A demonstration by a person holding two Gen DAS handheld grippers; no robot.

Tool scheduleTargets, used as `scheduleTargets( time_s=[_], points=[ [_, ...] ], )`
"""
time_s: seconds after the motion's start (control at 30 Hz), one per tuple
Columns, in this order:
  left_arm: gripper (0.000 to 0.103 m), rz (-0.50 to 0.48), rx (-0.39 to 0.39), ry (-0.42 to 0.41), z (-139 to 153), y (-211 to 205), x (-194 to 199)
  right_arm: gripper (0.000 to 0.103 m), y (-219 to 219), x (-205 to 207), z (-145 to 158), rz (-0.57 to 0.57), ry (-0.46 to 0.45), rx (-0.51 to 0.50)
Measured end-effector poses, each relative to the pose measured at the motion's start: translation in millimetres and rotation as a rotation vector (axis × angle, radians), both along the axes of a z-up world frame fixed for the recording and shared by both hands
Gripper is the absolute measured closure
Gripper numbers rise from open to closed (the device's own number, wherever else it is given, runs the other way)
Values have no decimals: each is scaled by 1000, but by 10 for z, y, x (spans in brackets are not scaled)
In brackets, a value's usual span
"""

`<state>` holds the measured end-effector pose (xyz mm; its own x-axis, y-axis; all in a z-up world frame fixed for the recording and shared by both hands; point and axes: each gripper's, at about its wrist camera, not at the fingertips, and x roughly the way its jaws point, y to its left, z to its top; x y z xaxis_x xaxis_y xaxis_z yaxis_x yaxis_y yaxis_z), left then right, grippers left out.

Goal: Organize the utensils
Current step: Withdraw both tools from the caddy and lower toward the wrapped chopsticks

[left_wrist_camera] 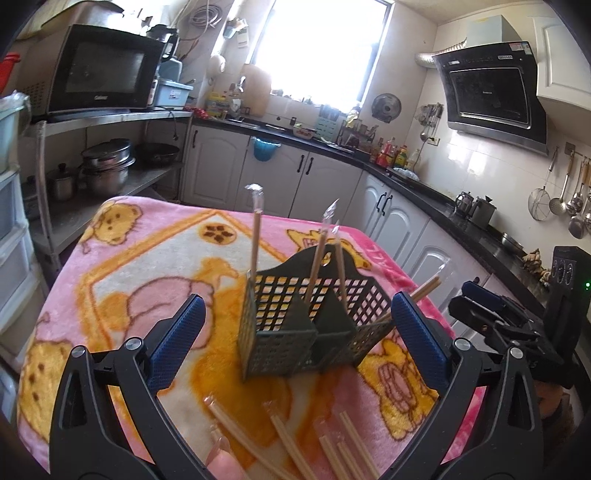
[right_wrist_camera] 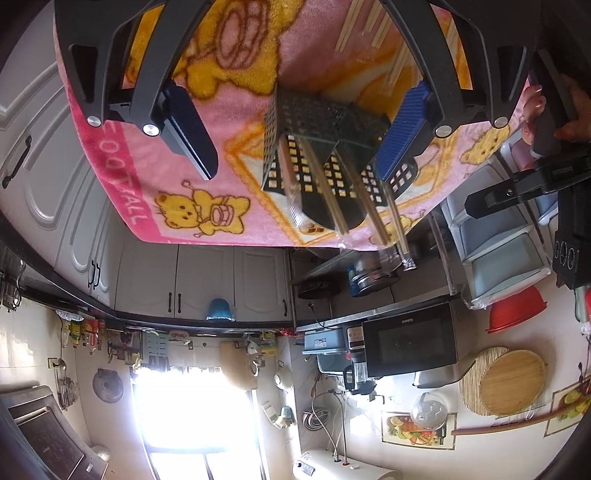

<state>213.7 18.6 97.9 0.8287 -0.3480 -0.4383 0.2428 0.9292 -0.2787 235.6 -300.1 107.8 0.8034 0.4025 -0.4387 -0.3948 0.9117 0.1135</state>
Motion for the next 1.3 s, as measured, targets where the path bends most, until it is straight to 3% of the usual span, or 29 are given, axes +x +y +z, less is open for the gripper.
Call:
scheduleTargets(
  time_s=[0.57,1.0,1.3],
  points=[
    [10,102,47,73,-398,290,-319,17,319,-248,-379,105,111,-34],
    [10,152,36,185,-823,513,-430,17,630,-284,-683,173,201,-88],
    [10,132,35,269,-1091,555,-446,17,766,-319,-867,200,257,-144]
  ],
)
